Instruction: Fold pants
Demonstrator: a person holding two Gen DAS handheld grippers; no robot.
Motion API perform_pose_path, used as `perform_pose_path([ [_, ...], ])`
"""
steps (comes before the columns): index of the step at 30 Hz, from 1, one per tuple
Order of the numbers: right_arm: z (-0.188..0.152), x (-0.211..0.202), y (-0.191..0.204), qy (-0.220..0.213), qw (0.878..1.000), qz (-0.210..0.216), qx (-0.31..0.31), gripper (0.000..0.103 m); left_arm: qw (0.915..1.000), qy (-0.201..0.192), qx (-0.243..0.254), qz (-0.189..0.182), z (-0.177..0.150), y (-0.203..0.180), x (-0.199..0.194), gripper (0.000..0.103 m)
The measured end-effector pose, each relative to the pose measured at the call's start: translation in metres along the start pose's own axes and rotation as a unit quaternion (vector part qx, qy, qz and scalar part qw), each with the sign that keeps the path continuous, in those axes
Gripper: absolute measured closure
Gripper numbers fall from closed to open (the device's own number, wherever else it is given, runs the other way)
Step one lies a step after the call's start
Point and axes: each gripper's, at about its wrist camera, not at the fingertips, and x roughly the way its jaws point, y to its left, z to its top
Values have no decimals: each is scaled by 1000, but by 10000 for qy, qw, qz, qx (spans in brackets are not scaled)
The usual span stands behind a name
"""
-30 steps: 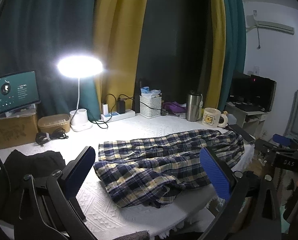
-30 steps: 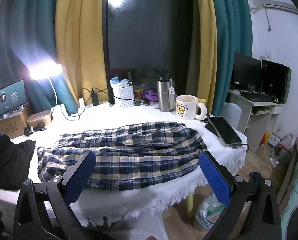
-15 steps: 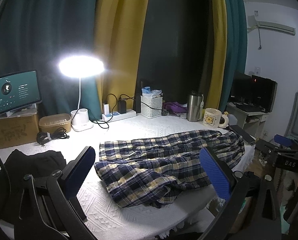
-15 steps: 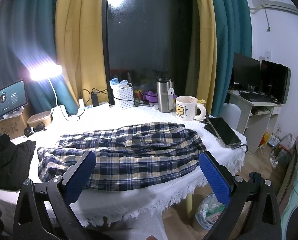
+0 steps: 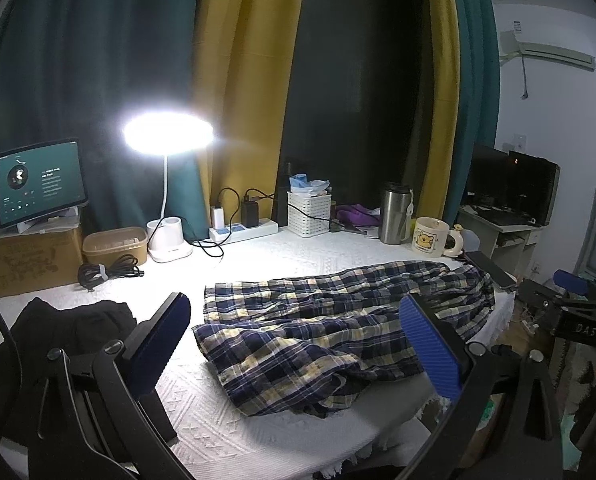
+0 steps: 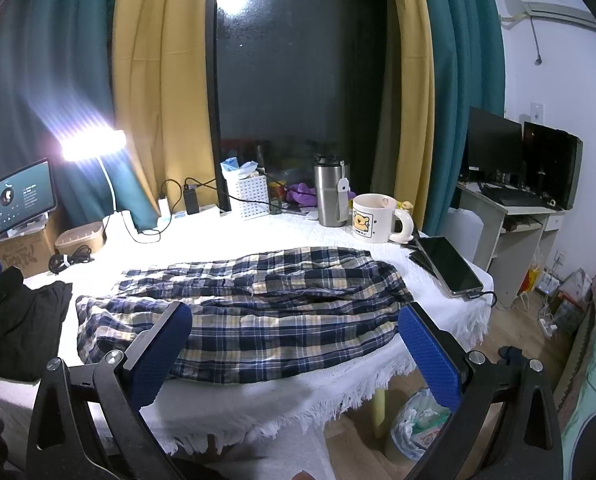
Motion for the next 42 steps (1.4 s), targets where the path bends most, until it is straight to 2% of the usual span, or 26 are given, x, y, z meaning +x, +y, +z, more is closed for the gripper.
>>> perform_pose_path([
  [36,1,3,4,-17,10000,45,-15,0,9999,20,-2,100,3,5,-2,1],
  [42,0,16,3,16,10000,-4,-68,0,9997,176,49,189,-1,12,12,1],
])
